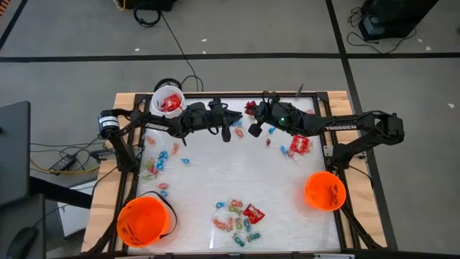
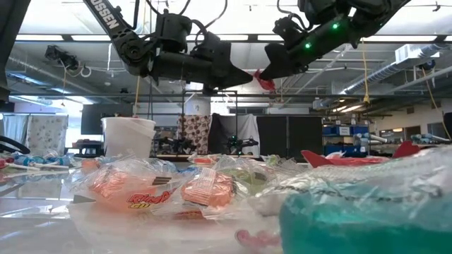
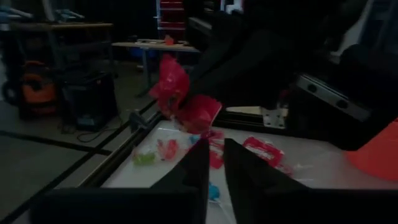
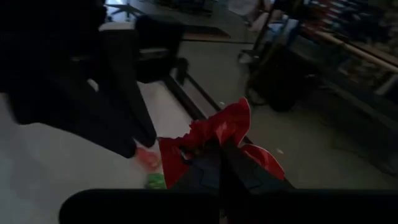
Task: Sort candy by brand, put in halloween buckets
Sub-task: Put the skittles into the white bucket
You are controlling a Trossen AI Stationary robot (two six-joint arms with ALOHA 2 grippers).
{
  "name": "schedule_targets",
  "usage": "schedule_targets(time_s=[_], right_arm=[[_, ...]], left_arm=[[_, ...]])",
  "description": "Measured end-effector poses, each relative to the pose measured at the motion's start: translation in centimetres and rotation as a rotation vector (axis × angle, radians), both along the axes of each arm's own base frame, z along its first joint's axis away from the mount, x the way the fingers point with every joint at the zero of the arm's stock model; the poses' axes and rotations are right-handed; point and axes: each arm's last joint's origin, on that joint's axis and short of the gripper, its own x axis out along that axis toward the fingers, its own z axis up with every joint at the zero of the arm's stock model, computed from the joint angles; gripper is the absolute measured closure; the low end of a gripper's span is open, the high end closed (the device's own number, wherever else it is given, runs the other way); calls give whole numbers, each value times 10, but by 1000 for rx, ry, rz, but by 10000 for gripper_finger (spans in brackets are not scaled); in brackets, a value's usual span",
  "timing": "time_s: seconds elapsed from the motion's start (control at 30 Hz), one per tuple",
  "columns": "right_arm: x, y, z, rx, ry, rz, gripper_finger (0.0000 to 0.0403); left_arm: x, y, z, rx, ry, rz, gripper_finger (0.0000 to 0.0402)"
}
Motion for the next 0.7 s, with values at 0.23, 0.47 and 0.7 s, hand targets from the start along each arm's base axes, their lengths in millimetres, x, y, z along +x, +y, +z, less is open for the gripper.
schedule_targets(time_s=[0.23,0.47,0.7], right_arm=[[1,1,2,1,-20,36,396],[2,1,4,-3,-46,64,396],[2,1,4,-3,-45,64,396]], left_arm=[[0,1,0,-2,7,34,216],[6,-1,11,9,-27,-3,128],[10,0,18,14,-43,11,154]])
